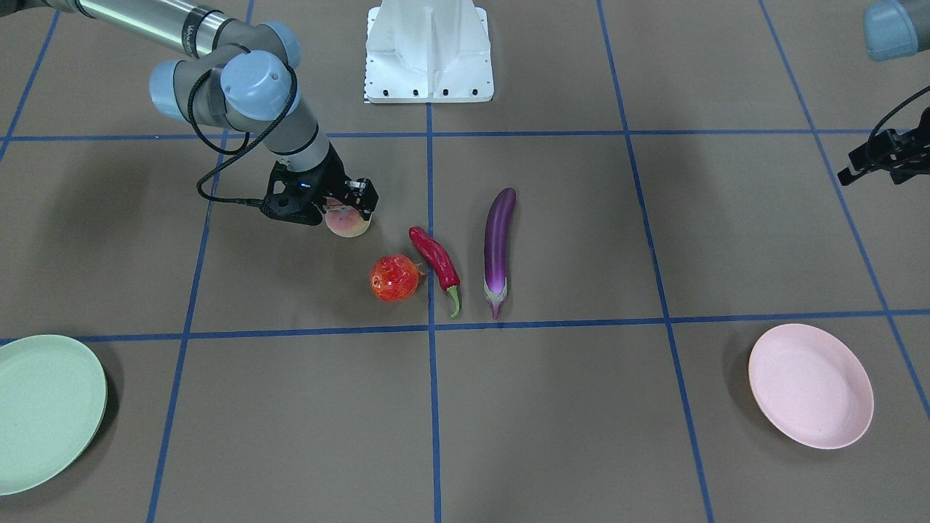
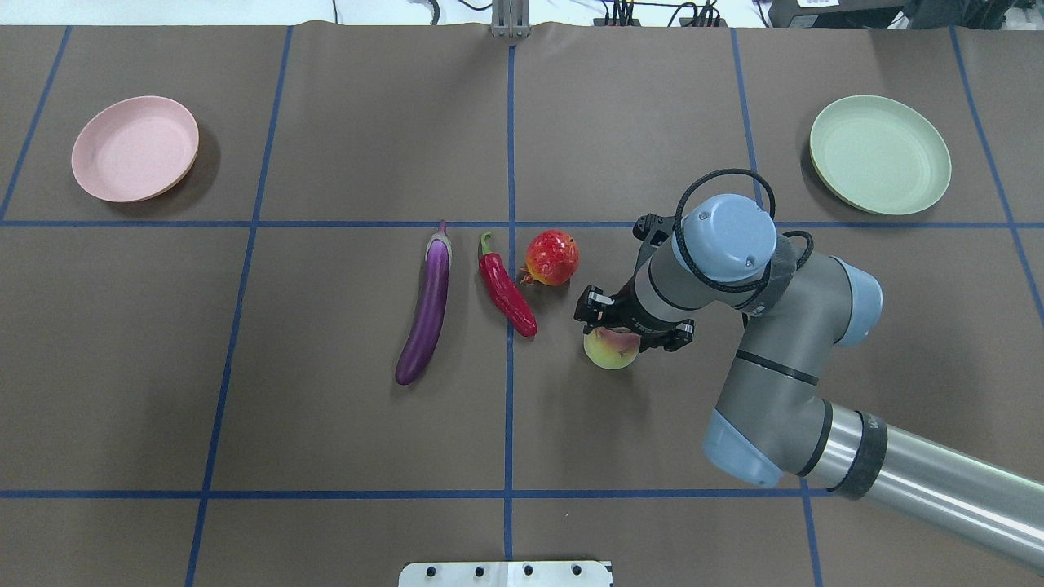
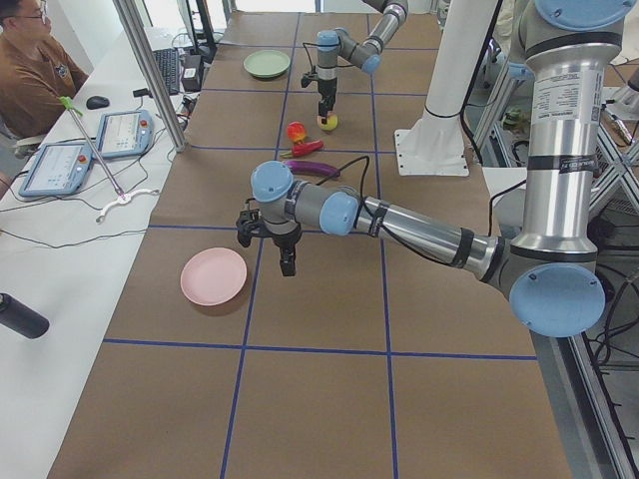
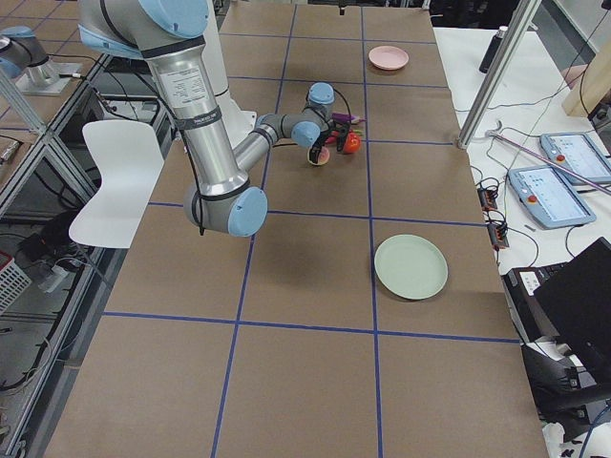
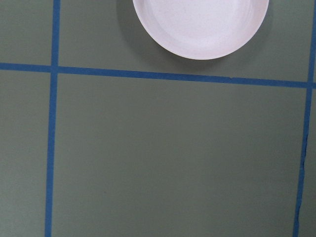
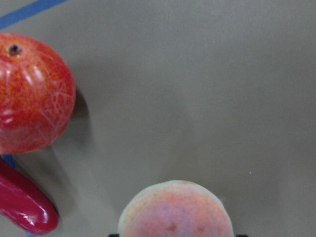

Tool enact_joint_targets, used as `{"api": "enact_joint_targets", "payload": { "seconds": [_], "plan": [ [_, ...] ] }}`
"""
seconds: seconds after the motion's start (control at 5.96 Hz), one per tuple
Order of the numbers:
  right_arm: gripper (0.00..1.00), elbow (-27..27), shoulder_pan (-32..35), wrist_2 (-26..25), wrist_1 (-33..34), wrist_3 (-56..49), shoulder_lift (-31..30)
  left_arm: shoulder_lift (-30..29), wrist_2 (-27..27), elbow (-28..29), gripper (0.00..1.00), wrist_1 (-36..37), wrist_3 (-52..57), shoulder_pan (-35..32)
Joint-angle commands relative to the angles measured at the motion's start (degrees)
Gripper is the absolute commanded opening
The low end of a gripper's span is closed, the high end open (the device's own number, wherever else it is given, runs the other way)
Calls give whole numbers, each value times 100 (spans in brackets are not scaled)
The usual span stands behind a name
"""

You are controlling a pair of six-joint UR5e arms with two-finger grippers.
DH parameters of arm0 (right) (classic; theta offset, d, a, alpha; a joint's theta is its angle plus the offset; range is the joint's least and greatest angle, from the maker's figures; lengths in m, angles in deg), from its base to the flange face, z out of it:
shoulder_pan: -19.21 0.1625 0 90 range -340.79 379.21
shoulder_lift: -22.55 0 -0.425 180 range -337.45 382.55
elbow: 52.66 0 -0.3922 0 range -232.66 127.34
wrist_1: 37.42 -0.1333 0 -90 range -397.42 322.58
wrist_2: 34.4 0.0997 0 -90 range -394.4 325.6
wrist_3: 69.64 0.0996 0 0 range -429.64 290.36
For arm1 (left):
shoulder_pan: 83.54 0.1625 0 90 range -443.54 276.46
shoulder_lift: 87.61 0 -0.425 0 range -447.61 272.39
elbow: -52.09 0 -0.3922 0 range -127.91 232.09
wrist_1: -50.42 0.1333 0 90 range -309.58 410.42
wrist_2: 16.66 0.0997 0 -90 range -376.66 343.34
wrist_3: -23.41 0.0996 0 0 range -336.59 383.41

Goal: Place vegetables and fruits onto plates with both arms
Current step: 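Move the right gripper down to the pink-yellow peach and grasp it, then carry the peach to the green plate while the left arm reaches for eggplant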

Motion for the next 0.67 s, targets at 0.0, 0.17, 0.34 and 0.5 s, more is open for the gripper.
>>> {"api": "enact_joint_targets", "payload": {
  "seconds": [0.0,0.17,0.34,0.5],
  "plan": [
    [0,-25,878,802,14,-193,-16,-375,1,-7,100,-414,-1150,650],
    [0,19,1405,1008,40,-768,-51,-752,53,-7,100,-406,-1313,985],
    [0,376,1872,1262,58,-1418,-51,-982,62,-16,100,-414,-1401,1162],
    [0,754,2286,1300,41,-2051,-51,-1446,167,-7,100,-397,-1767,1512]
  ]
}}
